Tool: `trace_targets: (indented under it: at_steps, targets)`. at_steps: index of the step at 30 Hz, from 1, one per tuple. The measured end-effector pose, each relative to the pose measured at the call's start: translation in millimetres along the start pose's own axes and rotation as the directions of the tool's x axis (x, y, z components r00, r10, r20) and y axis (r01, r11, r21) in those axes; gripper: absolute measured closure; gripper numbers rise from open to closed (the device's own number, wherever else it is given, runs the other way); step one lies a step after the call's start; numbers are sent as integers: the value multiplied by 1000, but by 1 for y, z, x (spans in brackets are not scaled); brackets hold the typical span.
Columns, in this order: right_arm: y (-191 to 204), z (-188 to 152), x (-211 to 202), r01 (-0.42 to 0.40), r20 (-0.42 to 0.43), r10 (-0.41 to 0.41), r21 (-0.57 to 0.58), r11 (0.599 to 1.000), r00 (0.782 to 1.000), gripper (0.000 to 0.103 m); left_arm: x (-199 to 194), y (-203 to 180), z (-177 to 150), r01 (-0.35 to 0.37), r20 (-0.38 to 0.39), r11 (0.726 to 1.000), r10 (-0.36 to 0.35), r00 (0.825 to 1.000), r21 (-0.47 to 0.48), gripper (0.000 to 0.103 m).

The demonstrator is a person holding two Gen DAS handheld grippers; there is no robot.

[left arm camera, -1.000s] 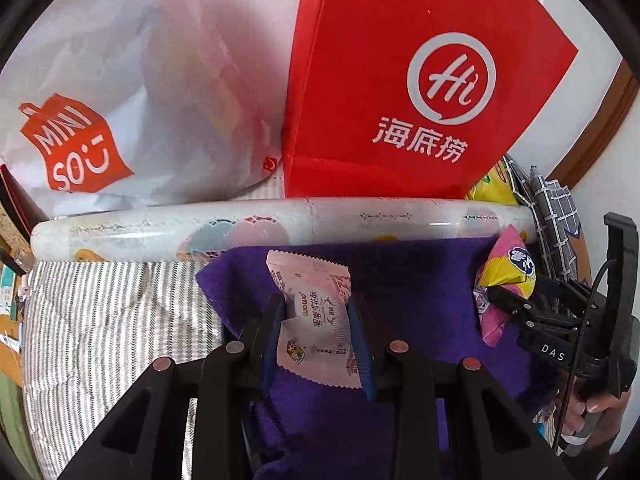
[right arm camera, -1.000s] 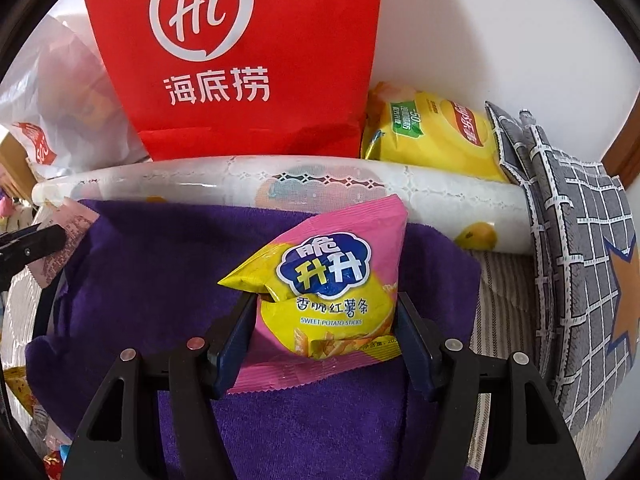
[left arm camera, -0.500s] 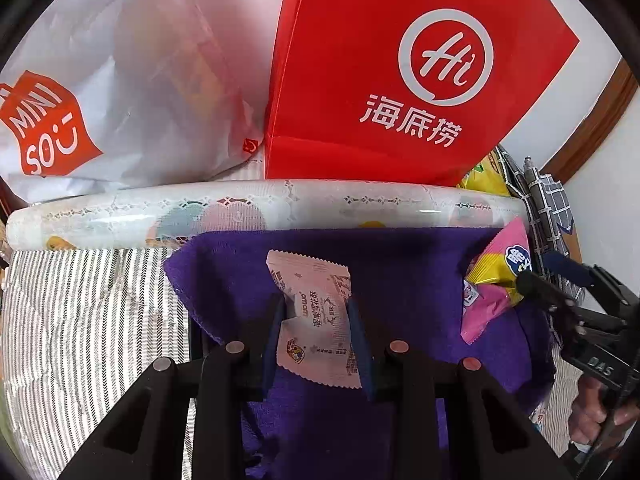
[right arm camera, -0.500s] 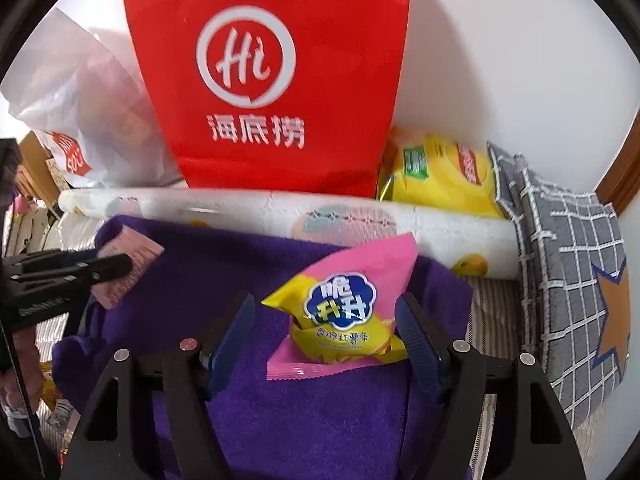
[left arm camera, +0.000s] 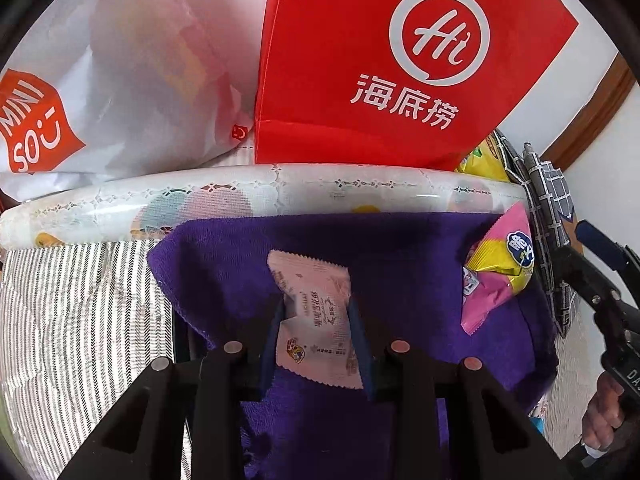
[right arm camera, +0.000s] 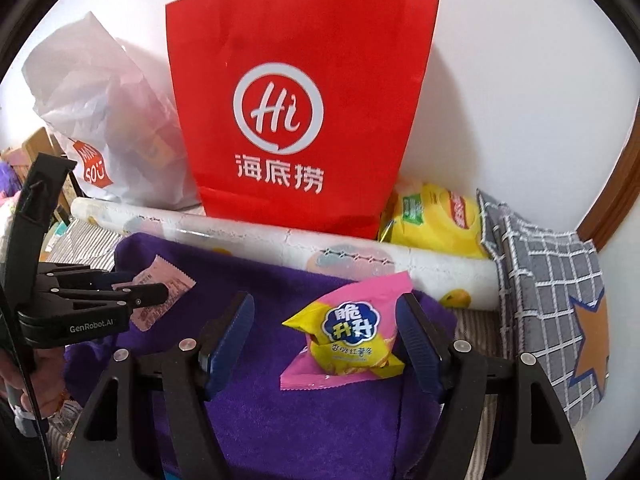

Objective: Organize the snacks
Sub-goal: 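Open the left tool dropping the pink packet while the right tool releases the chip bag on the towel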

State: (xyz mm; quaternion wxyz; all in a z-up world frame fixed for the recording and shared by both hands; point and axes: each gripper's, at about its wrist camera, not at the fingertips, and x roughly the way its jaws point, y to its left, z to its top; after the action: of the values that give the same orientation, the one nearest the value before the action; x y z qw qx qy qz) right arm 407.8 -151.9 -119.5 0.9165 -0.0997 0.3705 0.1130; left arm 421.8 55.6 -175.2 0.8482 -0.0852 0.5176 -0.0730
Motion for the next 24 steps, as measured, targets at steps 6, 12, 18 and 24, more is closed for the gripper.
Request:
trace_targets:
  at_steps: [6,12,18,24]
  targets:
    - [-3,4,-12,7,37,-8,33,999,999,23,-11,-6,3,-12,27,1000,11,1000,28,46]
    - [-4,8,-31,27,77,-30,37,999,997,21,-26,-9,5,-23,70,999,20,997,44,45]
    - [-10,12,-61,33,148,-42,63,998,988,20,-43,-16,4,-45,126,998,39,991,49,45]
    - [-15,6,-103,65,237,-88,103,993,968,19,-68,-29,0,-35,183,996,20,983,78,45]
